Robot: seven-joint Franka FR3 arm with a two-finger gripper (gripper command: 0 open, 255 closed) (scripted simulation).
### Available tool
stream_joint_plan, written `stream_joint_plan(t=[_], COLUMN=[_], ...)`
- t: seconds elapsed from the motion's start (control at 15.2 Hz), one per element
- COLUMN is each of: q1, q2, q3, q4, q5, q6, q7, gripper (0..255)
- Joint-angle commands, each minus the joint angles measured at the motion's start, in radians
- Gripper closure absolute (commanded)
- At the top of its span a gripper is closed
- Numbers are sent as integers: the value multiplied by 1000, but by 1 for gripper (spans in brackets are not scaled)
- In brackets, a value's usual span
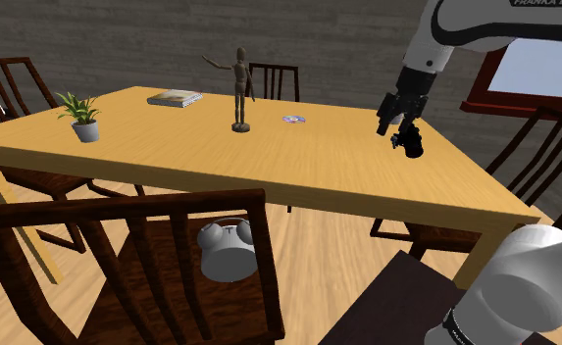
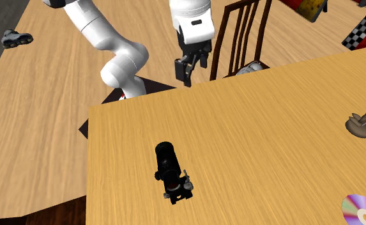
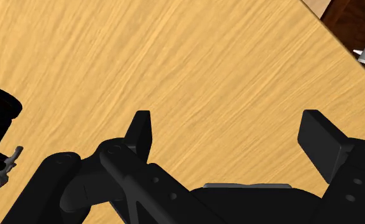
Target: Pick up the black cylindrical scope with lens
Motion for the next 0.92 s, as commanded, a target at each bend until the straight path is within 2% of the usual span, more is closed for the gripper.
stream_joint_plan(t=[0.0, 0.46, 0.86], q1=[-14, -54, -79], q2=[43, 200, 362], q3=[-40, -182, -308], q4=[22, 141, 276], q5=[-8, -6, 39], q6=[22, 58, 71], q7=[-26, -123, -219], gripper=[0, 0, 0])
